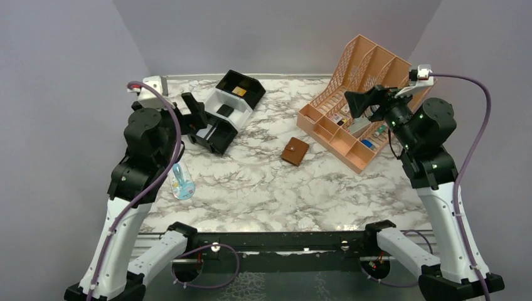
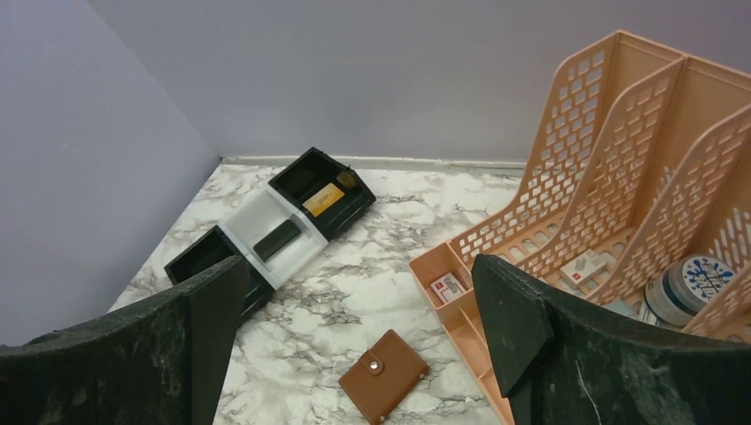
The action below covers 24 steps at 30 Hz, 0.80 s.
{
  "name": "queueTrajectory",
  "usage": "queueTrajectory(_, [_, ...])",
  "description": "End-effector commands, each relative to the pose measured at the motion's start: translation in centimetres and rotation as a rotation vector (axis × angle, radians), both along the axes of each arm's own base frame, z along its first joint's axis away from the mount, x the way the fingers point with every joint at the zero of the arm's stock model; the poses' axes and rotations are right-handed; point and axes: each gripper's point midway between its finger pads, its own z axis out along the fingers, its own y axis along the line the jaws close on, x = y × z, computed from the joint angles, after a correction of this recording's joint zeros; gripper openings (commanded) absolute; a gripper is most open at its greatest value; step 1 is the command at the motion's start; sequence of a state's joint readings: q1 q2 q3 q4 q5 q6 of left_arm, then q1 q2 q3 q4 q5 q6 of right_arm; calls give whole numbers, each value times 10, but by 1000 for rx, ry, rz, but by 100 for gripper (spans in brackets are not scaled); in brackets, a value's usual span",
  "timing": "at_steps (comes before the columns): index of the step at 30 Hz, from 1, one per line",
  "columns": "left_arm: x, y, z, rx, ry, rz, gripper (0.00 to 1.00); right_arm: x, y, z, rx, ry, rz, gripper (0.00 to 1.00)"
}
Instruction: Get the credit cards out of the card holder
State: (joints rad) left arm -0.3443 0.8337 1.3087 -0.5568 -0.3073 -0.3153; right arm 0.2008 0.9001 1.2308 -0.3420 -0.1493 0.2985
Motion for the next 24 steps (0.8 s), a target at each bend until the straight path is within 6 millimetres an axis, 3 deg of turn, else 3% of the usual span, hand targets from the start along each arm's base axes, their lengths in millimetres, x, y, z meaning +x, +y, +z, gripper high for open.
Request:
queueTrajectory(1, [6,-14,-26,-15,74,-51,99,-3,-7,-7,83,39,-51,99])
queueTrajectory(4, [11,-33,-52,-32,149,-133,99,-8,5,-22,94,20,20,99])
queueTrajectory(6, [14,-54,-76,-68,227,-218,99,-8,12,-46,73,44,62,99])
queueTrajectory(12, [14,-115,-165,-171,500,-428,97,11,15,-144,27,399,38,99])
queueTrajectory(17, [6,-143,-202,-79,579,-417,97,15,6,-215,27,593,-52,99])
queueTrajectory(21, [-5,-162,-224,-74,642,-435,96,27,-17,-238,3,664,-211,99])
queueTrajectory(24, [-13,-170,-239,-68,674,-442,96,42,-3,-239,-86,653,-93,99])
